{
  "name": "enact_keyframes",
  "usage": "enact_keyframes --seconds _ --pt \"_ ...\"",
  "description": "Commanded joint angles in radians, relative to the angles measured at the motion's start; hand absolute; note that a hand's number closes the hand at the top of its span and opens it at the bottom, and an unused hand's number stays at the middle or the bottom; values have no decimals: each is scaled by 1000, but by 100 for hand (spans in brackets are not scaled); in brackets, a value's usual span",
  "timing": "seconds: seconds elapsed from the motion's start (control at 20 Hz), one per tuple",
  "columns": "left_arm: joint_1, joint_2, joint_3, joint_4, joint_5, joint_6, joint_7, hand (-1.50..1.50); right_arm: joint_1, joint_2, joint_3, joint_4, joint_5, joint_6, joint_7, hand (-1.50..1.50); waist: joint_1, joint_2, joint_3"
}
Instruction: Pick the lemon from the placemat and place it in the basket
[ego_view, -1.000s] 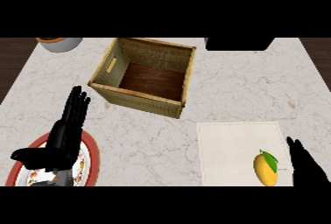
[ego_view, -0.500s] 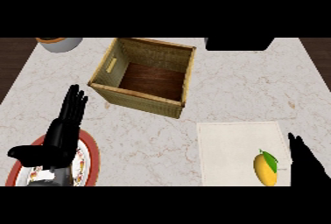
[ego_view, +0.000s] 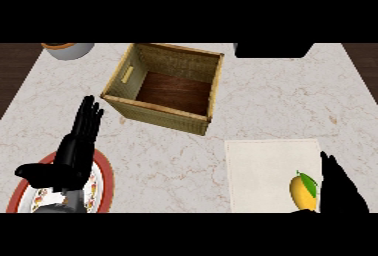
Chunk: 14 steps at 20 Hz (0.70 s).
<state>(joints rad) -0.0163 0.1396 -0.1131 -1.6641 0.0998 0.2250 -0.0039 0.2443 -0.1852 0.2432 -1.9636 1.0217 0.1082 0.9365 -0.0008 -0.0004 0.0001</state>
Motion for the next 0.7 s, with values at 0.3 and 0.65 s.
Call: enact_keyframes --seconds 0.3,0.65 --pt "23 -47 18 37 -32 -42 -56 0 19 18 -53 61 -23 1 -71 -150 -1 0 0" --pt "31 -39 53 -30 -40 -46 5 0 103 44 -14 47 21 -50 -107 -150 -1 -1 0"
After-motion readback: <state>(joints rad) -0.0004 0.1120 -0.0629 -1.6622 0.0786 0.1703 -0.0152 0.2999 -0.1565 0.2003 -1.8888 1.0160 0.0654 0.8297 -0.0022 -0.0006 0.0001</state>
